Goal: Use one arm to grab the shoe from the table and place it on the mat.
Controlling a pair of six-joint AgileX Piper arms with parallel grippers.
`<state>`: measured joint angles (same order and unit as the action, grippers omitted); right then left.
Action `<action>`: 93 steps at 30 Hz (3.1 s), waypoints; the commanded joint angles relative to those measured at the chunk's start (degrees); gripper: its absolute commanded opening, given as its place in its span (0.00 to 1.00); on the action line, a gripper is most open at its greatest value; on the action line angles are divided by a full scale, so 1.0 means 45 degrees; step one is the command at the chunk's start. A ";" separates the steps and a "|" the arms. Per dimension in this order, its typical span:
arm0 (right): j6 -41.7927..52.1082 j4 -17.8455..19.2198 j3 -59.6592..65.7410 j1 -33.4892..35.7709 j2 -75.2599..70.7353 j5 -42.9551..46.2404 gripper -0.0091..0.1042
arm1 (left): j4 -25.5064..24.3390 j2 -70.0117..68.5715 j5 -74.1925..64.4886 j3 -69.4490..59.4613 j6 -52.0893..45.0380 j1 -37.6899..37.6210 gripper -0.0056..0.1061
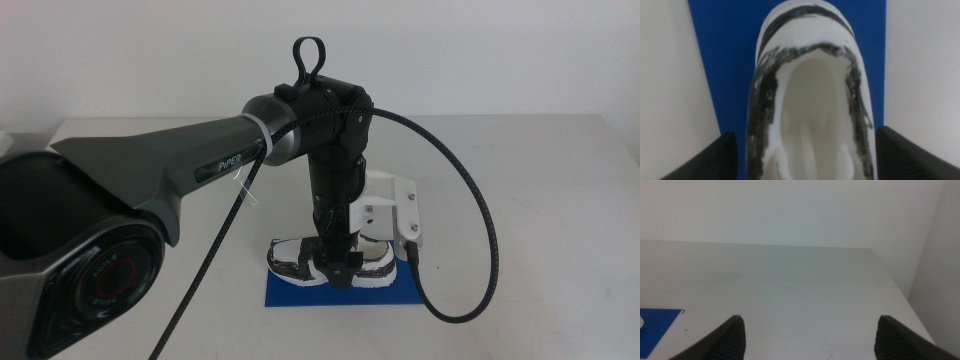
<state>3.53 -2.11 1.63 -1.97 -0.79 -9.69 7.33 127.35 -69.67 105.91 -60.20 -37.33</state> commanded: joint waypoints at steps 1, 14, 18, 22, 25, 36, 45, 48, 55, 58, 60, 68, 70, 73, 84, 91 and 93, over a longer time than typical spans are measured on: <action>0.0161 0.0108 -0.0121 -0.0060 -0.0268 0.1009 0.67 | 0.0098 -0.0873 -0.0769 0.0370 0.0142 -0.0068 0.89; 0.0161 0.0108 -0.0121 -0.0060 -0.0268 0.1009 0.67 | -0.0549 -0.2582 -0.1304 0.0370 0.0658 0.0199 0.89; 0.0161 0.0108 -0.0121 -0.0060 -0.0268 0.1009 0.67 | -0.0578 -0.3621 -0.1304 0.0370 0.0738 0.0321 0.89; 0.0161 0.0108 -0.0121 -0.0060 -0.0268 0.1009 0.67 | -0.1404 -0.4854 -0.1294 0.0370 0.0855 0.0321 0.89; 0.0161 0.0108 -0.0121 -0.0060 -0.0268 0.1009 0.67 | -0.2286 -0.5747 -0.1294 0.0370 0.1949 0.0321 0.89; 0.0161 0.0108 -0.0121 -0.0060 -0.0268 0.1009 0.67 | -0.4155 -0.9111 -0.1294 0.0370 0.3764 0.0321 0.89; 0.0161 0.0108 -0.0121 -0.0060 -0.0268 0.1009 0.67 | -0.6009 -1.2687 0.0742 -0.3617 0.8179 0.0321 0.89; 0.0161 0.0108 -0.0121 -0.0060 -0.0268 0.1009 0.67 | -0.7635 -1.4642 0.3237 -0.6457 0.9999 0.0321 0.89; 0.0161 0.0108 -0.0121 -0.0060 -0.0268 0.1009 0.67 | -1.2727 -1.9007 0.6340 -1.2602 1.5853 0.0321 0.89; 0.0161 0.0108 -0.0121 -0.0060 -0.0268 0.1009 0.67 | -1.4421 -2.0487 0.6294 -1.4386 1.8790 0.0321 0.89; 0.0161 0.0108 -0.0121 -0.0060 -0.0268 0.1009 0.67 | -1.5156 -2.1483 0.6340 -1.5496 2.0083 0.0321 0.89; 0.0161 0.0108 -0.0121 -0.0060 -0.0268 0.1009 0.67 | -1.2440 -2.5681 0.5417 -1.7741 1.8894 0.0864 0.89; 0.0161 0.0108 -0.0121 -0.0060 -0.0268 0.1009 0.67 | -1.1612 -2.6239 0.5449 -1.8082 1.8023 0.1601 0.89; 0.0161 0.0108 -0.0121 -0.0060 -0.0268 0.1009 0.67 | -0.9973 -2.6772 0.6003 -1.8607 1.6997 0.3258 0.89; 0.0161 0.0108 -0.0121 -0.0060 -0.0268 0.1009 0.67 | -0.1766 -2.6941 1.2657 -2.1549 0.9734 0.9222 0.89; 0.0161 0.0108 -0.0121 -0.0060 -0.0268 0.1009 0.67 | -0.1783 -2.6980 1.4430 -2.3221 0.9637 0.8665 0.89; 0.0161 0.0108 -0.0121 -0.0060 -0.0268 0.1009 0.67 | -0.2395 -2.7195 1.4682 -2.3523 1.0396 0.8408 0.89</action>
<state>3.53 -2.11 1.63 -1.97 -0.79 -9.69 -2.02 4.76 -9.80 -0.69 -16.37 1.50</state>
